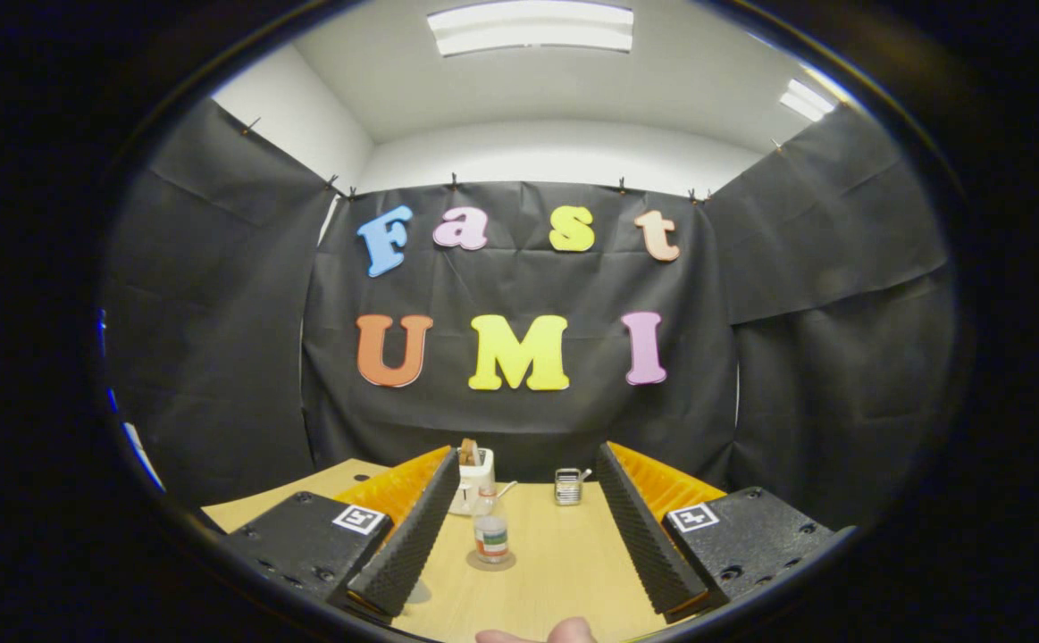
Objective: Take the bottle from table, then pour the juice into the cup, finally place the bottle on the coaster
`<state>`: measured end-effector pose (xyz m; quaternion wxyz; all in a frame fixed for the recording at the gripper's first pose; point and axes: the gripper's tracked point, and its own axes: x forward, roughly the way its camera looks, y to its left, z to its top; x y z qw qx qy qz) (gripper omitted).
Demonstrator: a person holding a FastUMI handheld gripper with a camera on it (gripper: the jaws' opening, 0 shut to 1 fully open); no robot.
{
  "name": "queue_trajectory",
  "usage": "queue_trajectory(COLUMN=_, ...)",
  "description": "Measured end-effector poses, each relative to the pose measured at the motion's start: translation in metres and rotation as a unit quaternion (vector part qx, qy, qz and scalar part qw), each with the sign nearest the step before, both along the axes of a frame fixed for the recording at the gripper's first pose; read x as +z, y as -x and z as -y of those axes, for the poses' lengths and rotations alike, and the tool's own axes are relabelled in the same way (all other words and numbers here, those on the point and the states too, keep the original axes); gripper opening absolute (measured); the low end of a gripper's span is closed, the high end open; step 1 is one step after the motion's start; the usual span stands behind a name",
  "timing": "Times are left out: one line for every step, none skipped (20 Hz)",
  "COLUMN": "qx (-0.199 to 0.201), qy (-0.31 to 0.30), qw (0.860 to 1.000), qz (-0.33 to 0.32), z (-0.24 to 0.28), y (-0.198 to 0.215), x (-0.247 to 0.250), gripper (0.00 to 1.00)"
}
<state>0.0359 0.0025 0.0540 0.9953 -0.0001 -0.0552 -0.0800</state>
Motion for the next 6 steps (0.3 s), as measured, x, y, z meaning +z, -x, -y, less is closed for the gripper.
queue_trajectory(qx=-0.002, qy=0.000, qw=1.000, qz=-0.002, z=0.0012, y=0.0001, x=-0.0001, gripper=0.99)
queue_trajectory(qx=-0.003, qy=0.000, qw=1.000, qz=-0.002, z=0.0022, y=0.0001, x=-0.0012, gripper=0.99)
queue_trajectory(qx=-0.004, qy=0.000, qw=1.000, qz=-0.002, z=0.0021, y=-0.0016, x=-0.0020, gripper=0.99)
queue_trajectory(qx=-0.006, qy=0.001, qw=1.000, qz=-0.003, z=0.0024, y=-0.0032, x=-0.0027, gripper=0.99)
queue_trajectory(qx=-0.006, qy=-0.001, qw=1.000, qz=-0.004, z=0.0023, y=-0.0039, x=-0.0044, gripper=0.99)
queue_trajectory(qx=-0.006, qy=-0.002, qw=1.000, qz=-0.006, z=0.0020, y=-0.0051, x=-0.0055, gripper=0.99)
